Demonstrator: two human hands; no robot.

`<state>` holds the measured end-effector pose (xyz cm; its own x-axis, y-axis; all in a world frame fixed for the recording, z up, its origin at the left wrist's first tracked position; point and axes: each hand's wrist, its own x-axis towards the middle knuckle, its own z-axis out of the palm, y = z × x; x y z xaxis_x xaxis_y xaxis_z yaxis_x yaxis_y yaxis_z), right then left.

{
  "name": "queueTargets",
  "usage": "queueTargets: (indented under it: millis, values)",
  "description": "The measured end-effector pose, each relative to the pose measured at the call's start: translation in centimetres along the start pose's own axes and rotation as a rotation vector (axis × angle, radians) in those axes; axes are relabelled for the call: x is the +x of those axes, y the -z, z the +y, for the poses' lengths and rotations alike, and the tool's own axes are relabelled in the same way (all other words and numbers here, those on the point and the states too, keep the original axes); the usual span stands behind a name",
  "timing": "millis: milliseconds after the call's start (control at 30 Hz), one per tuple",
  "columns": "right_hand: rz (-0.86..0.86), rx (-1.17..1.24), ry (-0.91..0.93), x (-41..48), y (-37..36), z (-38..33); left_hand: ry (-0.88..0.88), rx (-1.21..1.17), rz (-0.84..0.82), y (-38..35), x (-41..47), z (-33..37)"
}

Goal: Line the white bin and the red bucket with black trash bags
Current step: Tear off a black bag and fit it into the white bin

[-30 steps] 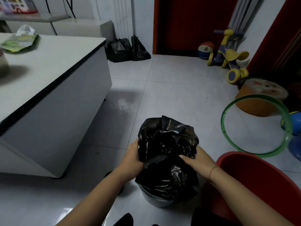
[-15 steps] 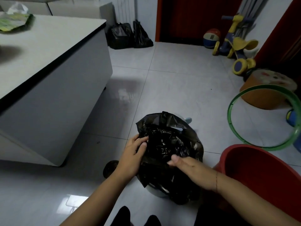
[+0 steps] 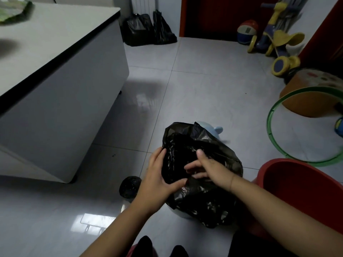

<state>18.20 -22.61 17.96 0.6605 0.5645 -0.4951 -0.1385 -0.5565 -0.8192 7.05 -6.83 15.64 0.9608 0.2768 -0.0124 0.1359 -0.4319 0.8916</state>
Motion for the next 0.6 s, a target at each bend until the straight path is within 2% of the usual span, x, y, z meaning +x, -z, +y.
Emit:
queueTargets:
  millis: [100, 200, 333, 467, 600]
  values:
    - [-0.124, -0.255, -0.115, 3.2, -1.5, 1.9, -0.052, 0.04, -0.042, 0.1, -0.4, -0.6]
    - [-0.198, -0.35, -0.169, 5.9, -2.6, 4.1, -0.062, 0.041, -0.049, 0.2, -0.6, -1.1]
    - [-0.327, -0.767, -0.249, 8.6, -2.9, 7.8, -0.041, 0.044, -0.057, 0.1, -0.9, -2.2]
    - [-0.318, -0.947, -0.244, 11.1, -3.6, 9.7, -0.058, 0.049, -0.089, 0.2, -1.0, -2.9]
    - [-0.4, -1.088, -0.251, 12.6, -3.1, 11.1, -0.057, 0.071, -0.118, 0.8, -1.0, -3.1]
